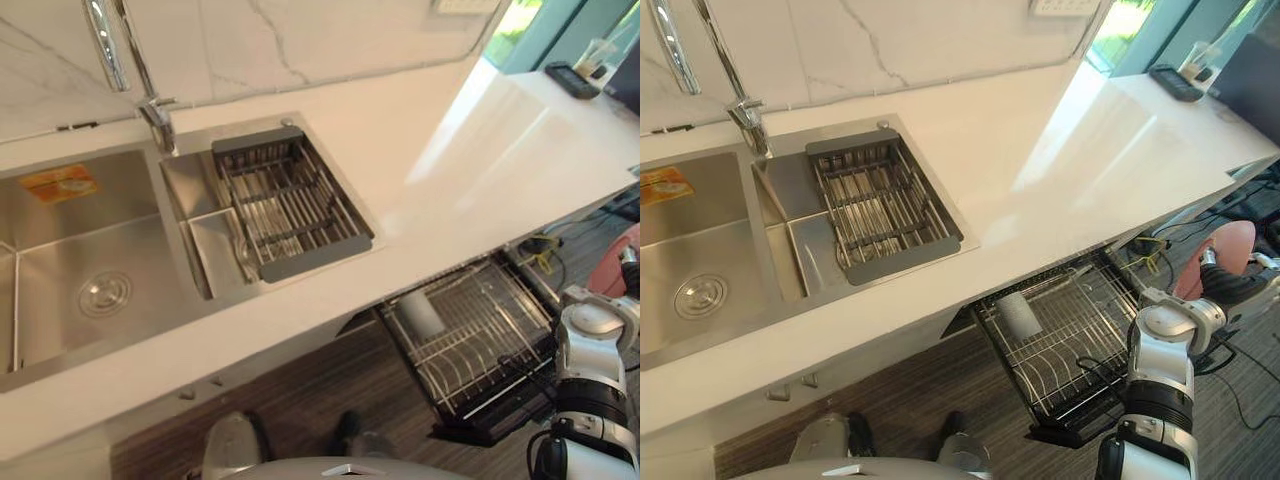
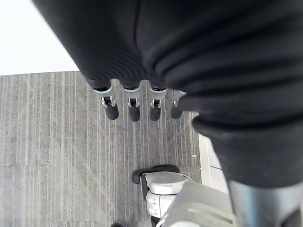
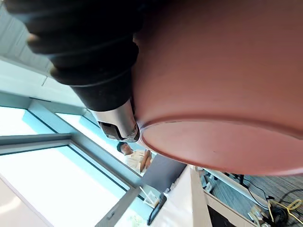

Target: Walk over to the sink, pick up the cup, carry it to the dishwasher, place the cup inside the dishwasher, then close the dishwasher door

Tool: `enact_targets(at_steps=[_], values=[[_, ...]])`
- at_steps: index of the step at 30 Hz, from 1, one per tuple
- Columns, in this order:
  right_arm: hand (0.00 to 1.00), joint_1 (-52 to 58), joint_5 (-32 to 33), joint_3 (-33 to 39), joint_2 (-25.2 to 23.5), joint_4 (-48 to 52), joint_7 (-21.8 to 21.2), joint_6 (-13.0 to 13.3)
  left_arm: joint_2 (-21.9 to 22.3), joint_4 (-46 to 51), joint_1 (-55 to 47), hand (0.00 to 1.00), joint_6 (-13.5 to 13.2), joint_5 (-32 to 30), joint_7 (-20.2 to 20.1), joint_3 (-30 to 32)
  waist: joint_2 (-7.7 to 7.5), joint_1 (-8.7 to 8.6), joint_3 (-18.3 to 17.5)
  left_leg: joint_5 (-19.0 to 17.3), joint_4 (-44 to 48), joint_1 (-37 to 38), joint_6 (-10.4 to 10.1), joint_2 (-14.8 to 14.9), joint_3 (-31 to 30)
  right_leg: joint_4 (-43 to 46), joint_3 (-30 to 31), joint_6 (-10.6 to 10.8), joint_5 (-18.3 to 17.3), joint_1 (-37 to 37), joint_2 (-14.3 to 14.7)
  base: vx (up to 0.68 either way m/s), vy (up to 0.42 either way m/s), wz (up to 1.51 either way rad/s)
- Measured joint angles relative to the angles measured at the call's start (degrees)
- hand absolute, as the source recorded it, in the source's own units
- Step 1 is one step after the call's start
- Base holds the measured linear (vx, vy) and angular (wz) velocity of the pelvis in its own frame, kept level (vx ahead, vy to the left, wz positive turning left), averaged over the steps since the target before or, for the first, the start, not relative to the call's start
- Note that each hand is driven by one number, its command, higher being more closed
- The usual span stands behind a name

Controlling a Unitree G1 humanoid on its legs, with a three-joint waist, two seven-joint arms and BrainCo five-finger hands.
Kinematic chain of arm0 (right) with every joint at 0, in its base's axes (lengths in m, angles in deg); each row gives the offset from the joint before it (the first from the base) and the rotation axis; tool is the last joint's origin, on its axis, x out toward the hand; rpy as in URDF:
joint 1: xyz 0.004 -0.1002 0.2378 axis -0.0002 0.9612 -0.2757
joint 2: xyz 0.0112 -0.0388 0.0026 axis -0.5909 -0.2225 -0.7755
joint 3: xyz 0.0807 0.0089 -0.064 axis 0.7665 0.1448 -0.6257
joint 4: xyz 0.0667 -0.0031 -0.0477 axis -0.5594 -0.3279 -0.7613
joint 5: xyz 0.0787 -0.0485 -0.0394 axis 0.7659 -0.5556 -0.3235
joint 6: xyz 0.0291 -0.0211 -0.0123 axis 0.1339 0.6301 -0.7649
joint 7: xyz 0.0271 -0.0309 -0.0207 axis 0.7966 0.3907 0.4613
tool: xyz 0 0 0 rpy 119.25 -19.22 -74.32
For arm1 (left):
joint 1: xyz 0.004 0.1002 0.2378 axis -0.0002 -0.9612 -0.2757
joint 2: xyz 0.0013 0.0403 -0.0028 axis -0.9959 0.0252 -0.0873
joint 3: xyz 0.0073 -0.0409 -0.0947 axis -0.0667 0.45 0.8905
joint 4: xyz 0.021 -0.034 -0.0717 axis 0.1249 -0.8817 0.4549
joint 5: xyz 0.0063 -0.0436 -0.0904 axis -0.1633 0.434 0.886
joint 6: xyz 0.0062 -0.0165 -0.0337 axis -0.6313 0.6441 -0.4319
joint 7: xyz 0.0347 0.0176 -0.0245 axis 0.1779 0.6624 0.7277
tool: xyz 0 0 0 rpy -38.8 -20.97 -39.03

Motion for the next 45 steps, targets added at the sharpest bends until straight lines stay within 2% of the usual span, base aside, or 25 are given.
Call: enact_targets(at_steps=[2, 6, 12, 15, 17, 20, 22, 28, 32, 34, 35, 41, 45], values=[[1.0, -0.1, -1.8, -1.0, -0.1, 0.0, 0.0, -0.4, 0.8, 0.0, 0.5, 0.0, -0.2, 0.1, 0.7, -0.5, 0.82, -0.17, 1.5, 1.1, -1.4, -0.3, 0.5, -1.1, 0.1, -0.4, 0.0, 0.1, 0.7, -0.8, -0.5, -0.03, 0.048, 0.07], [1.0, -0.2, -1.9, -2.4, -1.1, -0.5, -0.1, -1.1, 1.5, 0.0, 1.1, 0.0, -0.6, 1.7, 0.9, -0.9, 1.49, -0.35, 3.6, 3.0, -4.0, -0.4, 0.9, -2.9, 0.0, -1.2, 0.0, 0.3, 1.7, -1.6, -1.2, -0.03, 0.049, 0.03], [1.0, -3.8, -4.0, -3.3, -0.9, -5.6, -0.1, -1.6, 1.9, 0.0, 3.0, 0.0, -0.8, 2.3, 0.9, -1.6, 2.95, -1.01, 7.4, 5.5, -7.3, -1.6, 1.1, -4.8, -0.3, -1.7, 0.9, -0.1, 3.1, -4.4, -2.1, -0.05, 0.058, -0.05], [1.0, -5.0, -4.0, -3.9, 0.9, -8.2, -0.4, -1.6, 2.3, -0.1, 4.1, 0.0, -0.7, 3.0, 0.8, -2.4, 4.34, -1.29, 9.6, 6.0, -8.0, -2.2, 1.2, -5.5, -0.2, -1.8, 1.8, 0.3, 3.6, -5.9, -2.5, -0.04, 0.068, -0.14], [1.0, -5.5, -4.0, -5.6, 3.0, -9.6, -0.6, -1.5, 2.2, -0.1, 5.0, 0.0, -0.4, 3.9, 0.8, -2.8, 5.26, -2.06, 11.3, 6.4, -9.2, -3.0, 1.1, -6.3, -0.1, -1.6, 2.6, 0.1, 4.1, -7.6, -3.1, -0.04, 0.088, -0.08], [1.0, -7.8, -4.0, -7.2, 5.5, -13.2, -1.5, -1.4, 1.8, -0.2, 5.9, 0.0, 0.0, 3.9, 0.7, -3.4, 5.95, -2.52, 12.6, 6.5, -9.1, -4.4, 1.2, -6.6, 0.6, -1.3, 3.6, 0.1, 5.1, -9.3, -3.2, -0.01, 0.052, -0.12], [1.0, -10.3, -4.1, -9.0, 8.0, -15.8, -1.7, -1.4, 1.4, -0.4, 6.8, 0.0, 0.0, 3.9, 0.7, -4.6, 6.75, -2.3, 13.2, 6.6, -9.2, -5.6, 1.5, -6.8, 1.5, -0.6, 5.0, 0.2, 5.2, -11.7, -3.6, -0.01, 0.06, -0.21], [1.0, -18.6, -6.4, -16.8, 15.7, -22.1, -4.2, -1.5, 1.4, -2.6, 10.2, 0.0, 0.1, 4.5, 0.6, -9.4, 10.9, -1.78, 15.1, 8.3, -10.9, -9.1, 2.6, -9.2, -0.2, 1.6, 8.2, 0.9, 5.8, -18.1, -5.2, 0.02, 0.037, -0.14], [1.0, -21.0, -8.5, -20.7, 16.9, -26.6, -5.2, -1.7, 1.3, -4.3, 12.5, 0.0, 0.1, 5.6, 0.2, -12.7, 13.18, -1.02, 15.8, 10.3, -13.4, -11.6, 2.6, -10.5, -1.8, 2.2, 8.6, 0.8, 6.2, -22.0, -5.8, 0.04, -0.022, 0.03], [1.0, -21.1, -8.6, -21.8, 17.0, -27.1, -5.4, -2.6, 1.3, -4.7, 13.1, 0.0, 0.0, 6.2, 0.2, -13.5, 13.39, -0.42, 15.7, 10.9, -14.0, -12.5, 2.2, -10.7, -2.0, 2.4, 9.0, 0.7, 6.4, -23.4, -5.8, 0.04, -0.054, -0.02], [0.0, -21.2, -8.7, -22.8, 17.4, -27.4, -5.6, -3.2, 1.3, -4.7, 13.2, 0.0, 0.0, 6.2, 0.0, -13.9, 13.42, -0.22, 15.7, 11.6, -15.1, -12.6, 2.4, -11.2, -3.4, 2.4, 9.1, 0.6, 6.4, -24.0, -5.8, 0.04, -0.065, -0.02], [0.0, -21.4, -10.8, -25.8, 18.8, -30.0, -9.5, -6.9, 1.2, -4.8, 14.1, 0.0, -0.8, 6.2, -0.5, -15.1, 13.49, -0.25, 15.7, 13.6, -17.3, -13.6, 1.8, -11.8, -6.1, 1.5, 7.7, 0.0, 6.7, -24.8, -5.6, 0.04, -0.061, 0.11], [0.0, -21.4, -5.7, -26.0, 18.5, -31.3, -10.7, -6.1, 1.2, -5.3, 14.1, 0.0, -1.0, 6.2, -0.5, -15.1, 13.49, 0.01, 15.7, 14.3, -18.2, -13.5, 0.9, -11.8, -7.0, 1.3, 7.2, -0.4, 6.7, -24.6, -5.3, 0.04, -0.072, 0.06]])
